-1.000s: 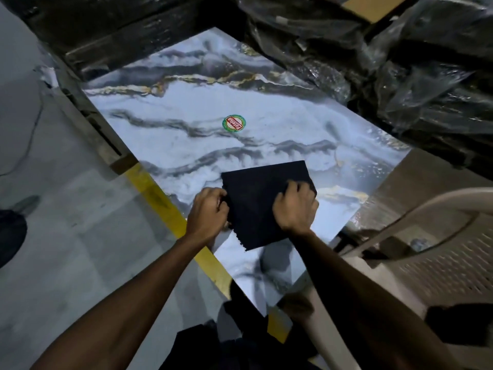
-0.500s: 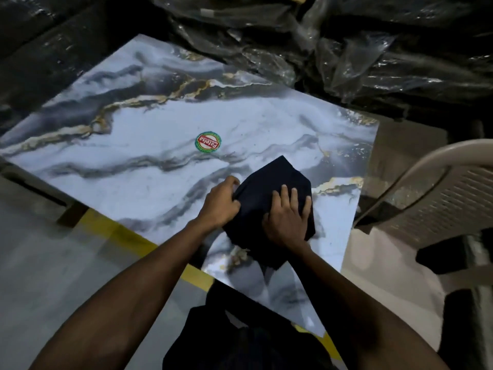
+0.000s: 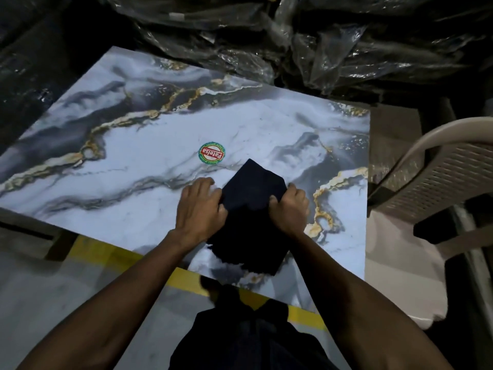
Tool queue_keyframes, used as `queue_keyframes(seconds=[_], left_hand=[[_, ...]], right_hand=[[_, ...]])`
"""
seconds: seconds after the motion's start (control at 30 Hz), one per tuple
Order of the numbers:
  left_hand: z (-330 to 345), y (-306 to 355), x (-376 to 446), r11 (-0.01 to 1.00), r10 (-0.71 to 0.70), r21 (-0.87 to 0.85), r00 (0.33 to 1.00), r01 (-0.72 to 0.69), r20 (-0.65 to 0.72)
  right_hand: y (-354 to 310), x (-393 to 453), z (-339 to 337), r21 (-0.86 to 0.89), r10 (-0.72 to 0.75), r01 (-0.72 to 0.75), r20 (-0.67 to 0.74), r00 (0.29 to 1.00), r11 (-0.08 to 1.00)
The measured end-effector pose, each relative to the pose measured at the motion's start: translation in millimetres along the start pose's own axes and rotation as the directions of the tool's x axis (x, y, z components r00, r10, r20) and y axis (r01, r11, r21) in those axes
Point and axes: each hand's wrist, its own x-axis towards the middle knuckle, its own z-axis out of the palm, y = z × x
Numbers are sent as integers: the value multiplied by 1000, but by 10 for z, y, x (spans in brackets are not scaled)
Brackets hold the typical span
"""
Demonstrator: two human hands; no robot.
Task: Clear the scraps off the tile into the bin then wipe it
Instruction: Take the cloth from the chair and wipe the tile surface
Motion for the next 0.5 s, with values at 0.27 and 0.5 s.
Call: queue_keyframes(seconds=[0.27,0.5], left_hand=[[340,282,198,965,262,-61,946,-254,193],[466,269,186,979,203,-26,955,-202,216]], right_hand=[[-11,413,-192,456,26,-188,337,941,870],[-16,521,-294,563,-132,-73,315,940,823]])
